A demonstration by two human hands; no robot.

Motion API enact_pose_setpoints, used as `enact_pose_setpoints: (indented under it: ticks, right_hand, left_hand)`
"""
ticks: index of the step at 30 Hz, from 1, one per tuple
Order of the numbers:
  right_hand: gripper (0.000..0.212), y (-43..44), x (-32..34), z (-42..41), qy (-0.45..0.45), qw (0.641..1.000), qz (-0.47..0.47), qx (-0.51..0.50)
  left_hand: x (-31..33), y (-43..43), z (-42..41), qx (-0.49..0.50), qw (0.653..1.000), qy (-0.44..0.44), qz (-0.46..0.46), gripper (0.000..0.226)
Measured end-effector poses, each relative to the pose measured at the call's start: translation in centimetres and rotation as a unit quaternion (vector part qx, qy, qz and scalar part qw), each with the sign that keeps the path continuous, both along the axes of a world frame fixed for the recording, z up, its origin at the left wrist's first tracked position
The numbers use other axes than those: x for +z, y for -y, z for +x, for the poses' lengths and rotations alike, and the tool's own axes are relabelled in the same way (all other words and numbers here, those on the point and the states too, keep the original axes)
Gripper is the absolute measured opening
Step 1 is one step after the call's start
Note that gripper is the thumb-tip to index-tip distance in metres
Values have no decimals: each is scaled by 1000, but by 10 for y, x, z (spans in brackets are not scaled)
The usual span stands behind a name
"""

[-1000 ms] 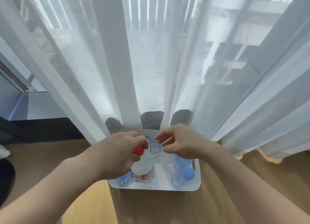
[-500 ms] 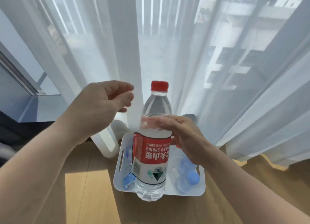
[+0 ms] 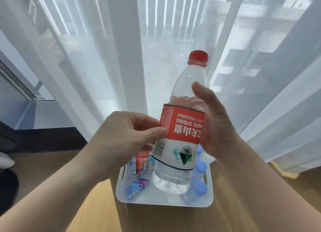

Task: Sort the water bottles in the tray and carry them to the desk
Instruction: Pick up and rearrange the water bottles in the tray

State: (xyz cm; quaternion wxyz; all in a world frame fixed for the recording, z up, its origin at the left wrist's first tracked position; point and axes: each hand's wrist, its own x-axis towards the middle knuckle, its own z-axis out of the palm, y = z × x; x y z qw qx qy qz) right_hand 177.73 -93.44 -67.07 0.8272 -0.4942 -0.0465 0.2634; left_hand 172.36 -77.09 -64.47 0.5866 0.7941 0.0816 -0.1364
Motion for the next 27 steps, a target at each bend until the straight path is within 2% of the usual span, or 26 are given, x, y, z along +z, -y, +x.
enact_pose_setpoints:
  ticks: [4,7,13,16,20,25,27]
  right_hand:
    - [21,1,7,-3,-5,999,26,-20]
    - [18,1,10,-3,-20,998,62,-17]
    - [15,2,13,-1,-1,996,85,-24]
    - [12,2,12,-1,9,998,63,-13]
    - [19,1,14,0,20,998,53,-20]
    - [24,1,13,5,28,998,50,-28]
    - [25,3,11,8,29,998,16,-48]
  left_hand:
    - [-1,-4,3,20,998,-23,-46,9]
    - [-1,-8,5,26,994,-34,-98,17]
    - [-4,-3,2,-17,997,-33,-68,26]
    - [-6,-1,3,-1,997,-34,-67,24]
    - [-7,-2,5,-9,994,-55,-93,17]
    - [-6,-7,8,-15,989,-60,-135,17]
    - [-3,-12,10,-13,983,-57,-175,11]
